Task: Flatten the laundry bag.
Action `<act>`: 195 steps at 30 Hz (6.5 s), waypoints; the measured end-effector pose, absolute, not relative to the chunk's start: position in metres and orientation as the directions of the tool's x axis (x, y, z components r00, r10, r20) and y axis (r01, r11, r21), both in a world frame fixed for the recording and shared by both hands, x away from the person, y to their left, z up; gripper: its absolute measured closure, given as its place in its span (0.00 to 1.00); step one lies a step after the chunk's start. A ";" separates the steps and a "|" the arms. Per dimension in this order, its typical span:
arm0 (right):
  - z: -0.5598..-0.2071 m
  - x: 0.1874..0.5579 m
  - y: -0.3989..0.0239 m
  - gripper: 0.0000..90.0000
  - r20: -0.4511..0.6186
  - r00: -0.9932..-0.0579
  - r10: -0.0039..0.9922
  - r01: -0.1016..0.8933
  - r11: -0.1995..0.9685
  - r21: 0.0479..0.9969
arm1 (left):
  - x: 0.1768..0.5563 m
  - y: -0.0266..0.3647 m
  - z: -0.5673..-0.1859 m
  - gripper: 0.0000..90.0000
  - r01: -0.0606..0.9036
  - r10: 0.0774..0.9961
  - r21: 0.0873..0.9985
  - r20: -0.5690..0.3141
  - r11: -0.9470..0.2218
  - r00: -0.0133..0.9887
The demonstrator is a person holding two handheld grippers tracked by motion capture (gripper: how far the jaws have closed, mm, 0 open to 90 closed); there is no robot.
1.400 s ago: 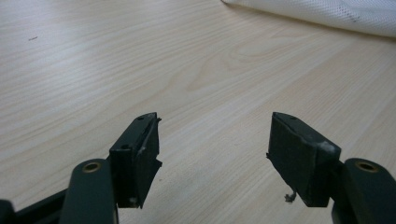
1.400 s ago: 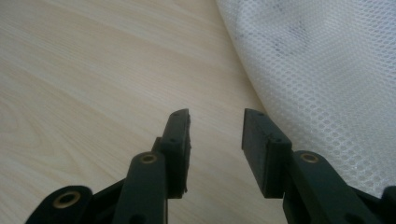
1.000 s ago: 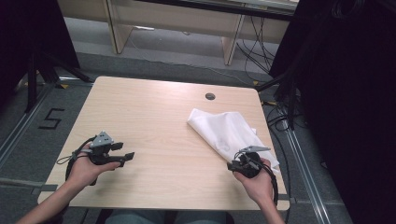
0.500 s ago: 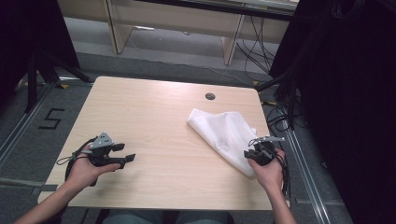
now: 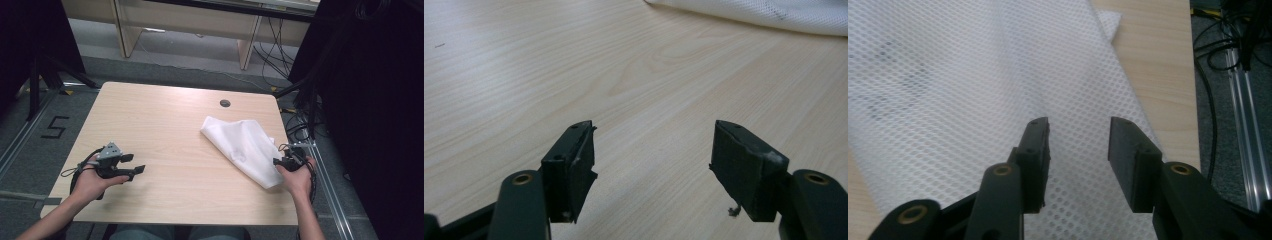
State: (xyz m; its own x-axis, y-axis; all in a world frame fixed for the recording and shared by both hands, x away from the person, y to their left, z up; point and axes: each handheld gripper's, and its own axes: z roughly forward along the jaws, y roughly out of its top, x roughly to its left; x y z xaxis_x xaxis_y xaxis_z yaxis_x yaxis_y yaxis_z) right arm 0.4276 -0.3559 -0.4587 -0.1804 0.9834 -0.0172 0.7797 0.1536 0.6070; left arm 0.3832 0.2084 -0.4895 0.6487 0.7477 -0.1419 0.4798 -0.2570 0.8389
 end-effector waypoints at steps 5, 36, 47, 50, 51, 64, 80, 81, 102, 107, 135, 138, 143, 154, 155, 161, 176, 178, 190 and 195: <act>-0.464 0.436 -0.362 0.61 -0.022 -0.150 0.988 0.789 0.133 0.599 | 0.383 0.209 -0.489 0.37 0.485 0.748 0.835 -0.144 -0.259 0.648; -0.487 0.457 -0.353 0.98 -0.052 -0.237 0.970 0.809 0.226 0.542 | 0.383 0.208 -0.490 0.37 0.486 0.742 0.833 -0.145 -0.265 0.654; -0.470 0.451 -0.352 0.99 -0.056 -0.225 0.973 0.773 0.213 0.597 | 0.383 0.207 -0.489 0.37 0.481 0.750 0.838 -0.139 -0.258 0.646; -0.463 0.449 -0.350 1.00 -0.066 -0.228 0.971 0.751 0.218 0.623 | 0.383 0.207 -0.489 0.37 0.480 0.747 0.839 -0.142 -0.258 0.650; -0.461 0.450 -0.350 1.00 -0.085 -0.237 0.968 0.730 0.235 0.641 | 0.383 0.208 -0.489 0.37 0.479 0.747 0.839 -0.142 -0.258 0.650; -0.415 0.431 -0.317 1.00 -0.087 -0.335 0.938 0.541 0.266 0.798 | 0.383 0.208 -0.490 0.38 0.485 0.751 0.836 -0.144 -0.256 0.645; -0.413 0.379 -0.267 0.99 -0.089 -0.694 0.715 0.388 0.475 0.790 | 0.383 0.205 -0.491 0.39 0.489 0.749 0.836 -0.154 -0.249 0.644; -0.415 0.376 -0.264 0.99 -0.088 -0.710 0.699 0.384 0.488 0.784 | 0.382 0.205 -0.490 0.39 0.492 0.751 0.833 -0.153 -0.251 0.642; -0.444 0.322 -0.228 0.92 0.092 -0.875 0.475 0.430 0.676 0.599 | 0.380 0.202 -0.488 0.40 0.490 0.746 0.844 -0.180 -0.218 0.642; -0.428 0.321 -0.233 0.87 0.204 -0.872 0.445 0.452 0.571 0.686 | 0.379 0.194 -0.485 0.44 0.484 0.726 0.858 -0.221 -0.173 0.651; -0.466 0.363 -0.269 1.00 0.120 -0.507 0.853 0.812 0.427 0.398 | 0.371 0.107 -0.491 0.96 0.370 0.503 0.719 -0.033 -0.588 0.864; -0.471 0.364 -0.267 1.00 0.090 -0.503 0.860 0.819 0.441 0.367 | 0.370 0.105 -0.496 0.96 0.379 0.500 0.691 -0.030 -0.615 0.866; -0.476 0.367 -0.264 1.00 0.052 -0.510 0.859 0.823 0.469 0.321 | 0.369 0.105 -0.499 0.96 0.341 0.449 0.640 0.008 -0.689 0.893; -0.476 0.373 -0.259 1.00 0.031 -0.505 0.863 0.825 0.472 0.312 | 0.365 0.100 -0.504 0.97 0.358 0.471 0.645 0.003 -0.675 0.882; -0.477 0.374 -0.259 1.00 0.026 -0.509 0.860 0.819 0.475 0.321 | 0.364 0.100 -0.503 0.97 0.354 0.464 0.640 0.005 -0.683 0.886; -0.478 0.383 -0.254 1.00 -0.013 -0.535 0.844 0.796 0.510 0.327 | 0.362 0.104 -0.501 0.98 0.348 0.451 0.607 0.019 -0.715 0.893; -0.478 0.410 -0.230 1.00 -0.014 -0.545 0.838 0.787 0.517 0.337 | 0.356 0.119 -0.498 0.98 0.373 0.459 0.571 0.006 -0.731 0.889; -0.478 0.412 -0.226 1.00 -0.009 -0.535 0.845 0.794 0.507 0.337 | 0.355 0.120 -0.498 0.98 0.379 0.464 0.572 0.003 -0.727 0.886; -0.480 0.430 -0.203 1.00 -0.033 -0.554 0.832 0.769 0.527 0.362 | 0.351 0.132 -0.496 0.98 0.387 0.465 0.548 0.006 -0.742 0.885; -0.480 0.434 -0.197 1.00 -0.033 -0.557 0.830 0.765 0.528 0.369 | 0.348 0.138 -0.496 0.98 0.386 0.466 0.541 0.011 -0.747 0.885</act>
State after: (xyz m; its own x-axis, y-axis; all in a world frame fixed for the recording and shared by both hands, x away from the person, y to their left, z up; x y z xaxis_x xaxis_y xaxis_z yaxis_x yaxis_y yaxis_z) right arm 0.4338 -0.1968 -0.4800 -0.5572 0.8297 -0.0334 0.7648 0.5284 0.3686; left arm 0.3482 0.1375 -0.4957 0.8848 0.4659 0.0113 0.3865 -0.7471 0.5408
